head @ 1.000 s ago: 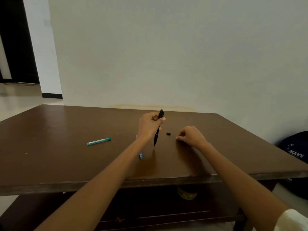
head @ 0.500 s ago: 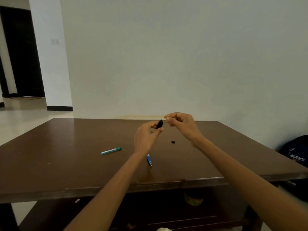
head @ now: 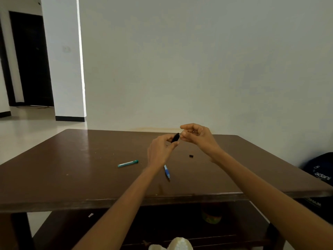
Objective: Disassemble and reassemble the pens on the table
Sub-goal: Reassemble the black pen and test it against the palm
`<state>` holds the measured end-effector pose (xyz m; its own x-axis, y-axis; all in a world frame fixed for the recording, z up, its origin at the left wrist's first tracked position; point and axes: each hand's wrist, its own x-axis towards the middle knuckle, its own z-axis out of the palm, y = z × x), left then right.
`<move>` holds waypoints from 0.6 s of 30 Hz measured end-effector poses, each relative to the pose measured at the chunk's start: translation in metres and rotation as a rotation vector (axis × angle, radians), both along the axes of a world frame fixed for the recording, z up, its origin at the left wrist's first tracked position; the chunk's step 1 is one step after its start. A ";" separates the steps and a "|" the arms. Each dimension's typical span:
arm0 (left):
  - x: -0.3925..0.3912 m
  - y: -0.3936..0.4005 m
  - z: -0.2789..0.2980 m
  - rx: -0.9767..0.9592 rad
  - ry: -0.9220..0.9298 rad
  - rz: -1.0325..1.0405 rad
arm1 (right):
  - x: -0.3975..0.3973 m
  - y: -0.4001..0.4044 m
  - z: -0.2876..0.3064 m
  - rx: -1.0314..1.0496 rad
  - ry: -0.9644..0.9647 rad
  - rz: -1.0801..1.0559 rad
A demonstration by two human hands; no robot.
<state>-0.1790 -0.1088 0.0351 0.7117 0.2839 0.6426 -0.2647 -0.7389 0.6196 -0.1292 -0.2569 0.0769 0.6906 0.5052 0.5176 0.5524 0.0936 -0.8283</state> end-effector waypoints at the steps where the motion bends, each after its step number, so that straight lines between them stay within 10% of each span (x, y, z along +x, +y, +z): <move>1: 0.000 0.001 0.000 0.009 0.003 0.002 | 0.000 0.000 0.000 0.014 0.012 0.013; 18: -0.001 0.003 -0.009 0.304 -0.063 0.069 | 0.009 -0.007 -0.007 -0.097 -0.110 -0.035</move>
<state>-0.1803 -0.1054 0.0263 0.6536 0.1183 0.7475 -0.2381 -0.9054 0.3515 -0.1206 -0.2642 0.0703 0.6509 0.5327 0.5408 0.6415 -0.0051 -0.7671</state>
